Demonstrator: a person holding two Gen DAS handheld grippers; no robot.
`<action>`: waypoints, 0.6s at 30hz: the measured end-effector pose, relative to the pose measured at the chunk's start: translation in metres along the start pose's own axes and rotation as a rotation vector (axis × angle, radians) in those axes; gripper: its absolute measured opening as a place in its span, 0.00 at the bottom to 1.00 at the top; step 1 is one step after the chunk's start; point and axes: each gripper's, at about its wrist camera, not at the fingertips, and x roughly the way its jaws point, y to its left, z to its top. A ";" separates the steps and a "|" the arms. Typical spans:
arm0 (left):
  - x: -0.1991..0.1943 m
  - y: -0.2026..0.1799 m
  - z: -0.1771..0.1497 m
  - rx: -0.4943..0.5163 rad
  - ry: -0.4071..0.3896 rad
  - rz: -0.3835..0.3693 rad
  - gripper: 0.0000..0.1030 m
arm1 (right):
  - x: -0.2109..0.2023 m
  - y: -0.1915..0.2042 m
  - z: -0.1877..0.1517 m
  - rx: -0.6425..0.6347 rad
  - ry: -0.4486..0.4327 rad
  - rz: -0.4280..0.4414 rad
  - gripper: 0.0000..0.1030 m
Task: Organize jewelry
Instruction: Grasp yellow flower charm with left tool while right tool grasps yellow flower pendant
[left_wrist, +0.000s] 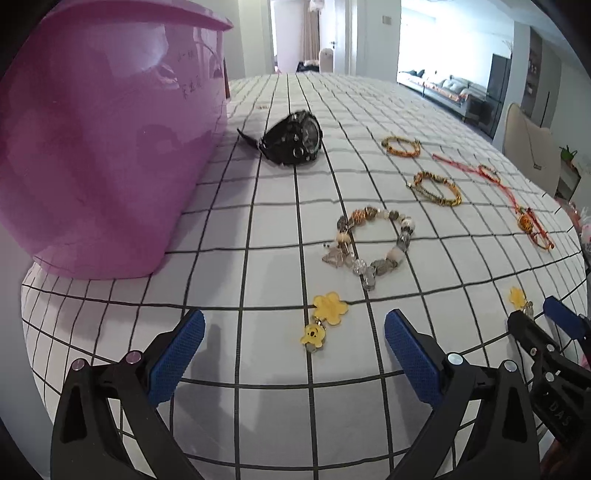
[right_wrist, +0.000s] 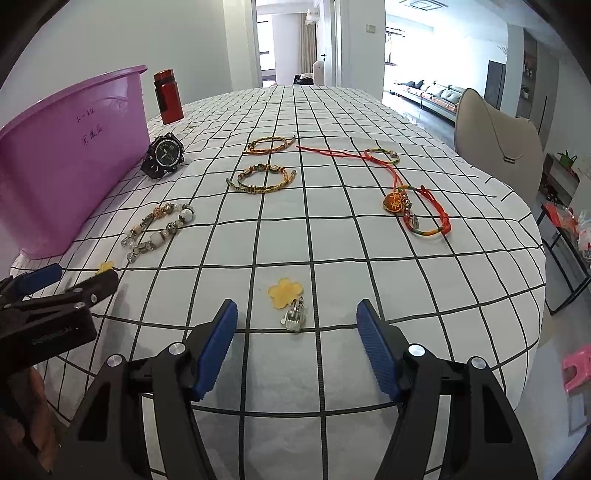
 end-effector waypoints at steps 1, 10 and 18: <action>0.002 0.000 0.001 0.002 0.007 0.000 0.93 | 0.000 0.000 0.001 -0.001 -0.001 -0.004 0.63; 0.007 -0.004 0.001 0.021 0.033 -0.020 0.93 | 0.001 0.006 -0.001 -0.030 -0.010 -0.027 0.57; 0.005 -0.006 0.001 0.027 0.013 -0.048 0.77 | 0.000 0.010 -0.003 -0.043 -0.022 -0.020 0.48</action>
